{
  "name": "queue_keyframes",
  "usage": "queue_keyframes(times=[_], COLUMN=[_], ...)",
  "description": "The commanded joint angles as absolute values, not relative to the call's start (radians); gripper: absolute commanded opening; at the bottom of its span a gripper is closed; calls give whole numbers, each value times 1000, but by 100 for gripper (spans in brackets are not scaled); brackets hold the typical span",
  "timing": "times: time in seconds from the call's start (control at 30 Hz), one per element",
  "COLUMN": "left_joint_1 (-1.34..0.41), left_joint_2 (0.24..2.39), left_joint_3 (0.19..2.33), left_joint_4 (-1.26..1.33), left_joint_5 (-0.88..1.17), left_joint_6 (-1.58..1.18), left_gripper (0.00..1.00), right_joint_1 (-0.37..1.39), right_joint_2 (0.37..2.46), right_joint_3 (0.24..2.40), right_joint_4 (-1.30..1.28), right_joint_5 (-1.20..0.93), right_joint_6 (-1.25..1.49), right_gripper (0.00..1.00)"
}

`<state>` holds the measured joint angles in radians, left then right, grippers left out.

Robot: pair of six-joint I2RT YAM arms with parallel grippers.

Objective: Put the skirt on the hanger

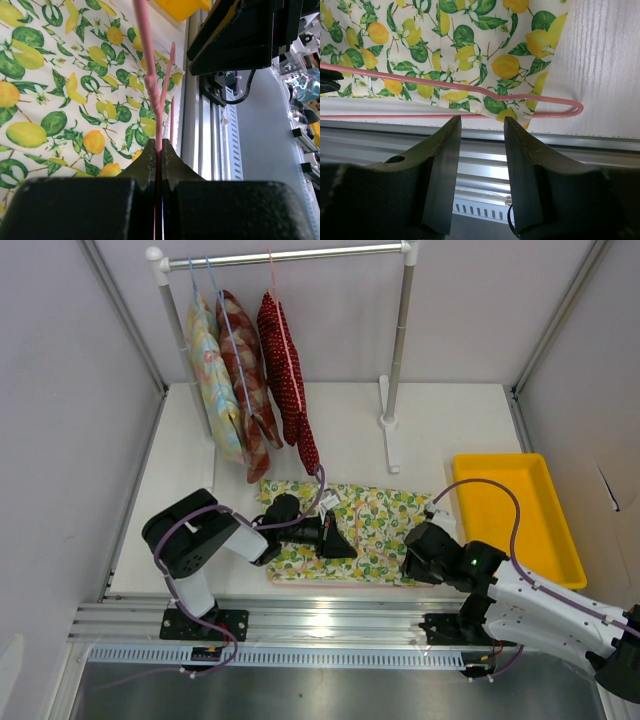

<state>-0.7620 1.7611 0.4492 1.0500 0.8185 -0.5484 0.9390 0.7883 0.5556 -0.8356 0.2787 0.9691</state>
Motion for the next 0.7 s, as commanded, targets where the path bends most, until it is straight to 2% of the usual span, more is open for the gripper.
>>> queue_keyframes(times=[0.0, 0.27, 0.47, 0.67], left_joint_1=[-753, -753, -753, -753], left_joint_2=[1729, 1766, 1773, 1782], left_joint_3=[485, 480, 477, 480], left_joint_4=[1019, 1049, 1072, 1083], left_joint_5=[833, 836, 838, 835], left_joint_6=[-469, -479, -491, -495], left_gripper=[0, 0, 0, 0], right_joint_1=[951, 954, 956, 957], right_joint_2=[779, 781, 784, 767], right_joint_3=[534, 489, 456, 425], right_joint_4=[-818, -810, -790, -772], right_joint_5=[284, 273, 273, 268], right_joint_6=[1005, 1040, 1055, 1077], right_gripper=[45, 47, 57, 57])
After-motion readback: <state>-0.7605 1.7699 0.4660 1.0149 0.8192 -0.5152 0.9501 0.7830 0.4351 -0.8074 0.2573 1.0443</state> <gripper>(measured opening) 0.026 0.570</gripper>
